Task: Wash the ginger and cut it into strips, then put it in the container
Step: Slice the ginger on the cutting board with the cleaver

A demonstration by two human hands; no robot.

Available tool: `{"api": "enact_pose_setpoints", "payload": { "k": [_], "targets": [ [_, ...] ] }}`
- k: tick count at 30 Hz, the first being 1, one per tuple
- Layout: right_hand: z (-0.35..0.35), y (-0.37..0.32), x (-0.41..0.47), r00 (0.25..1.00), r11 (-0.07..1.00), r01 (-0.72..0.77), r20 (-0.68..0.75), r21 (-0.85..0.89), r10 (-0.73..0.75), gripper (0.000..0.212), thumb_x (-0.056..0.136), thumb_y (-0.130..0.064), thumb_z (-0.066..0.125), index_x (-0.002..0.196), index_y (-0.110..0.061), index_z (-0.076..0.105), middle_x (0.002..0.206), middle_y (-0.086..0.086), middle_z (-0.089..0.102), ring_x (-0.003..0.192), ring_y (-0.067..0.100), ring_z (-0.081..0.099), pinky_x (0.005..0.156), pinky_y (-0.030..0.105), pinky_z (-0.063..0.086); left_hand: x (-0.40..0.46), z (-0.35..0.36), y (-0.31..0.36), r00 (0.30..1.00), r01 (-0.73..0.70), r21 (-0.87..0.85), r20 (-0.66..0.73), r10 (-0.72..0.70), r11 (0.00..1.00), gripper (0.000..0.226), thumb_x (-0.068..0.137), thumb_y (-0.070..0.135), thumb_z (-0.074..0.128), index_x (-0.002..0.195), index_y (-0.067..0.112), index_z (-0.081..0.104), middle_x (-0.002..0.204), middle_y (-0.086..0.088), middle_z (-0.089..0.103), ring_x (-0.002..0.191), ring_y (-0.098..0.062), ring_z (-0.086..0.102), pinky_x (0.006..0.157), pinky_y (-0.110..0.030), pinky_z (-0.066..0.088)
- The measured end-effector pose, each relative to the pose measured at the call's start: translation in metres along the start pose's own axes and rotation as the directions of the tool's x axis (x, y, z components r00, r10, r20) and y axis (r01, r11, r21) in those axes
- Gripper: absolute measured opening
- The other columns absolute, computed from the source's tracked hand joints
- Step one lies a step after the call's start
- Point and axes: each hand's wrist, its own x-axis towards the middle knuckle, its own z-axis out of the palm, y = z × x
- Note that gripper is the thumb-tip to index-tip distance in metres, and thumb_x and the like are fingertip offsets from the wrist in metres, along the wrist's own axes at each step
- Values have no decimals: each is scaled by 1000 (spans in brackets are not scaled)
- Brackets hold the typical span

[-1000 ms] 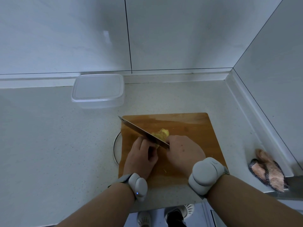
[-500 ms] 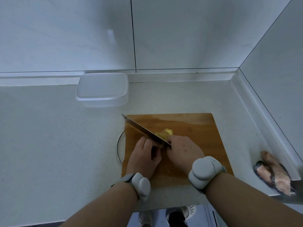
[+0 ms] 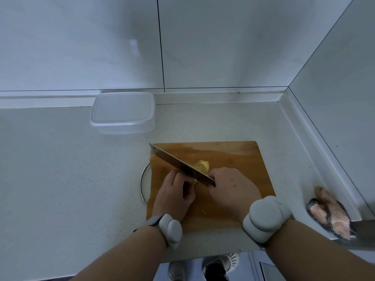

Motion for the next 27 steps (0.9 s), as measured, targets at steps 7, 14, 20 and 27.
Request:
{"api": "enact_pose_setpoints", "payload": {
  "k": [7,14,20,27],
  "targets": [
    [4,-3,5,1000,999,-24,-3,-21,24,17,97,-19,50,104,-19,65,85,1,65,74,20,65,73,36,59,0,0,0,1000,-6,0,-1,6,1000,23,73,10,76,89,14,61,93,0,59,80,-14,57,62,-21,50],
    [10,-4,8,999,999,-24,-24,-31,23,16,96,-17,49,98,-18,65,82,2,65,72,21,65,71,37,60,0,1,-2,1000,-10,-16,-8,10,1000,18,76,17,70,90,16,59,94,0,58,79,-15,56,61,-20,49],
    [13,-6,12,1000,999,-19,-20,-44,18,17,97,-16,49,94,-18,65,79,2,65,70,21,65,69,36,60,0,1,-1,1000,6,-9,-3,-6,1000,16,77,19,69,90,16,59,94,1,58,78,-14,56,61,-18,46],
    [18,-8,15,999,998,-23,-25,-54,21,17,97,-14,48,98,-16,65,82,4,66,72,22,66,70,37,60,0,1,0,1000,12,8,-5,-12,1000,18,75,16,71,89,15,59,90,0,56,76,-14,54,61,-15,41]
  ]
}}
